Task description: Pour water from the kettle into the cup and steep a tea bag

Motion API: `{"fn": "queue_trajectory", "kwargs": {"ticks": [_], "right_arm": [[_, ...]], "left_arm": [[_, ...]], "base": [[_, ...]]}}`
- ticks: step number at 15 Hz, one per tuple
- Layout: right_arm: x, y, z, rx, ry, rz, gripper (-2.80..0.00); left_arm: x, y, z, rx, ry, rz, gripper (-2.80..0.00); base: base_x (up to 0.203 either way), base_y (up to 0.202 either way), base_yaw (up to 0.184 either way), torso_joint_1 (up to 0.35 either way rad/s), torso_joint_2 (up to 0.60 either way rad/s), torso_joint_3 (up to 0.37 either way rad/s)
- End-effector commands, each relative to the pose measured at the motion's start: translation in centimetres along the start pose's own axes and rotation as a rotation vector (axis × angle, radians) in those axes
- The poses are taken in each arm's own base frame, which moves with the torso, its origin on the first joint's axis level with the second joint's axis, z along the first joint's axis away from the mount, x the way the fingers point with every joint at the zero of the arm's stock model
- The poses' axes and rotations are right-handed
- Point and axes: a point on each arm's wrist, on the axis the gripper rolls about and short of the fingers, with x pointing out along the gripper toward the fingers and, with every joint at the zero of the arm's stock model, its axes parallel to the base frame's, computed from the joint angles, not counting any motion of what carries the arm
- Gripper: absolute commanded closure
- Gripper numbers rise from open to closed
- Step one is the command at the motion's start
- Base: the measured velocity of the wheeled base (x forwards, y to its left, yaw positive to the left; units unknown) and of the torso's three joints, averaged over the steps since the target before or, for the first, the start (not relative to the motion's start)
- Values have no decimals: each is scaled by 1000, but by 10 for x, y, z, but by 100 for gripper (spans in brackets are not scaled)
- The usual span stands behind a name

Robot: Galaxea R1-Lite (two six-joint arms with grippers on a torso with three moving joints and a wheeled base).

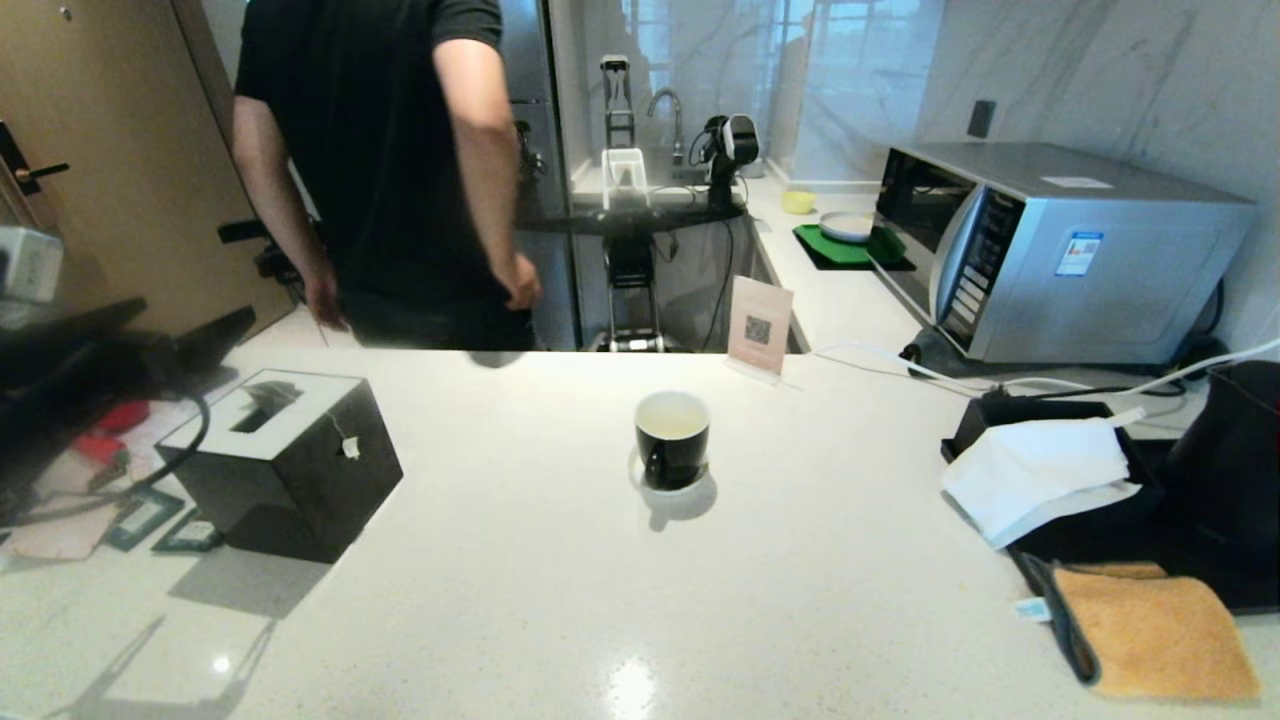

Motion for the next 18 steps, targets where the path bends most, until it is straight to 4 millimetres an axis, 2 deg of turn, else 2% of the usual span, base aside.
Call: {"fn": "queue_trajectory", "kwargs": {"ticks": [1,7,8,18], "right_arm": [[0,0,0,0,1,0,0],[0,0,0,0,1,0,0],[0,0,0,0,1,0,0],[0,0,0,0,1,0,0]], "left_arm": [[-11,-4,2,3,-7,-1,-280],[-18,-7,3,2,-9,1,-280],[-19,-7,3,3,-11,1,0],[-23,-9,12,11,-36,1,0]], "base": [[0,0,0,0,0,0],[0,0,0,0,0,0],[0,0,0,0,0,0],[0,0,0,0,0,0]]}}
